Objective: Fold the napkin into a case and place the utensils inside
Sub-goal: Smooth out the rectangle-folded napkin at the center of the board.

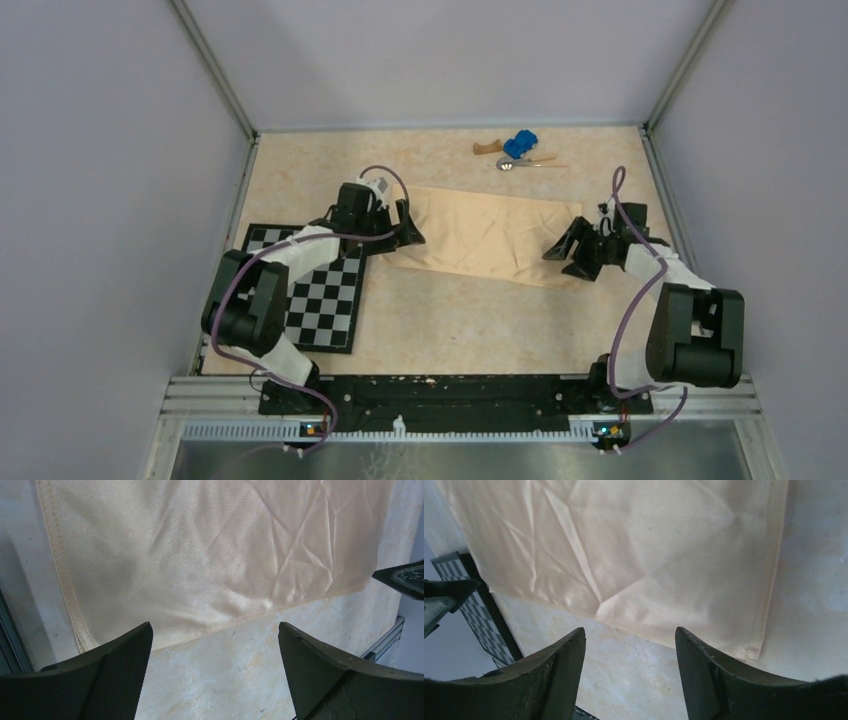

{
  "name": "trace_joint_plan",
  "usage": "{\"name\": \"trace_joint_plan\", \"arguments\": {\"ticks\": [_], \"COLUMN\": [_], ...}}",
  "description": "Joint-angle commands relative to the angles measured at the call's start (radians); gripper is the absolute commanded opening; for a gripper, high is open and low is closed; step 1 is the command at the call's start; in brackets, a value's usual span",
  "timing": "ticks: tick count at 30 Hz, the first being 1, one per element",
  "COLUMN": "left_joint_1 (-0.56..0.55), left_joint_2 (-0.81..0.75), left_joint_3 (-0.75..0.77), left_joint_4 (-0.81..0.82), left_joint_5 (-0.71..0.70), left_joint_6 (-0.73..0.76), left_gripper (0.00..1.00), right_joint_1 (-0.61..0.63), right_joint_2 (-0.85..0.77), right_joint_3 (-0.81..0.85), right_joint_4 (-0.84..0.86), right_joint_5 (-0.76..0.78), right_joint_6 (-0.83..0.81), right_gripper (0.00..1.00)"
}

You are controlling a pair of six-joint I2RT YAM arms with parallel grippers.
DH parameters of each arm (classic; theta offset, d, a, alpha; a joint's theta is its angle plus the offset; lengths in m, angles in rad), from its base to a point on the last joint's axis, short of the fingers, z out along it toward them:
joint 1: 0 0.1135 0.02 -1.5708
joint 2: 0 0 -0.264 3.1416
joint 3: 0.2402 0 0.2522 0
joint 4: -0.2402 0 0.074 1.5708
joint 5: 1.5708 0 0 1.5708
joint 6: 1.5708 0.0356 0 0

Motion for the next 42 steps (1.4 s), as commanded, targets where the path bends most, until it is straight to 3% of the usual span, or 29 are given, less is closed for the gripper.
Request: {"name": "trace_joint_plan", "arguments": {"ticks": [1,9,14,20,42], "left_joint_1": [-0.002,-0.043,-0.049,-0.051,-0.087], "left_joint_2": [0.002,-0.093,-0.178,-0.145,0.04], "left_joint_3": [-0.001,-0.042,-0.064,-0.099,-0.103], "left_joint_4": [-0.012,-0.047,-0.09,-0.127,-0.187], "left_joint_5": [-0.004,-0.046,-0.11,-0.146,-0.413], "left_joint_6": [0.03,0.065,0.053,0.043,0.057], "left_gripper": [0.99,0.99,0.94,0.73,0.34], "right_joint_1": [-0.008,-0.073,-0.065,-0.062,-0.063], "right_joint_2": [0.045,-0.03,-0.113,-0.118,-0.137], "right_joint_3": [-0.066,-0.076,-0.04,0.007,0.001], "right_joint_4": [0.063,-0.034,-0.06,-0.106,-0.088], "right_joint_5": [0.021,0.231,0.181,0.164,0.226], "right_joint_6": [0.016,-0.026,-0.032,-0.053,-0.004], "right_gripper": [0.65,0.65,0.65,0.65,0.62]}}
